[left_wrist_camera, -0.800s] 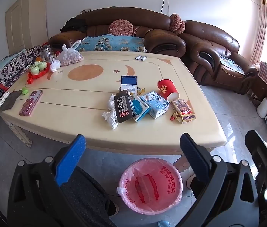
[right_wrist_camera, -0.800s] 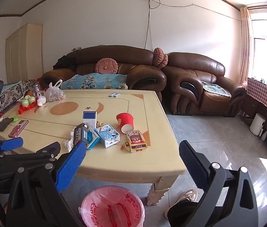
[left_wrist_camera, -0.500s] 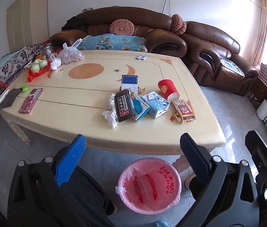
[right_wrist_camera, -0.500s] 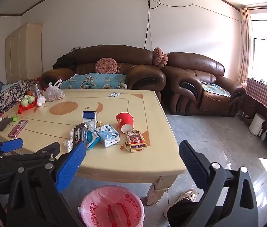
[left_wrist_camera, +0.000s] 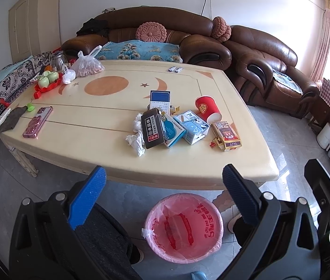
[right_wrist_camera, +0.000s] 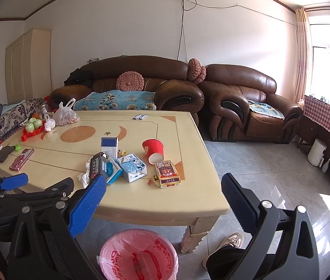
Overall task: Collect trash
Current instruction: 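Move both tools toward the cluttered table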
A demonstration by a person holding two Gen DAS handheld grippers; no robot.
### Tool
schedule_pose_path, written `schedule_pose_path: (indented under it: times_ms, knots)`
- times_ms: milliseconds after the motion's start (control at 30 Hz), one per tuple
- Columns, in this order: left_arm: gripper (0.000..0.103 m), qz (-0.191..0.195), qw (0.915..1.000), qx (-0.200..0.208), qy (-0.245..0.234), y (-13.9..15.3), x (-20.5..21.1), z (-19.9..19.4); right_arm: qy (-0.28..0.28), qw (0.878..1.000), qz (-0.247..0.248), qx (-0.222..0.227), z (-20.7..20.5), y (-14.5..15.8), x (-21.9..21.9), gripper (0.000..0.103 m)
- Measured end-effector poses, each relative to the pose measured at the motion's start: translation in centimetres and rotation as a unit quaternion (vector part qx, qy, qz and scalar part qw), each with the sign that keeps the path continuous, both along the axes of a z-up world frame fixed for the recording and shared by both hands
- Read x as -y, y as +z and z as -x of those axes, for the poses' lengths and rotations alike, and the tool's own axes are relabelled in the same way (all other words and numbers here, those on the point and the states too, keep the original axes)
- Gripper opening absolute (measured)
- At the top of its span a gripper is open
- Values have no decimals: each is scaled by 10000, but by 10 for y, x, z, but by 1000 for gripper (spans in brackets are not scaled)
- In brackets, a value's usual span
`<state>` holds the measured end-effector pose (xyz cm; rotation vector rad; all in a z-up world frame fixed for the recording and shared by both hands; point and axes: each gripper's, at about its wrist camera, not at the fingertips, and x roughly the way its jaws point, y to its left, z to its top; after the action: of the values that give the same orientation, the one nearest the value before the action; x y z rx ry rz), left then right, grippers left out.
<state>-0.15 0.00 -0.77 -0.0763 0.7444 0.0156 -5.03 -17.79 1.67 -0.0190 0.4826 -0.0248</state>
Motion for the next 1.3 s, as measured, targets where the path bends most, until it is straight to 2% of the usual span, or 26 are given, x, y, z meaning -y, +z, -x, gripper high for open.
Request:
schedule_pose_path:
  times_ms: [700,1300]
  knots:
    - [98,158,9998,-155,12,-1,-2,-3,7,10000,-20,7,0,1,3,97]
    - [98,124,9998,-163,16,0,-2,-2,53,9999,-98,8,0,2,4,97]
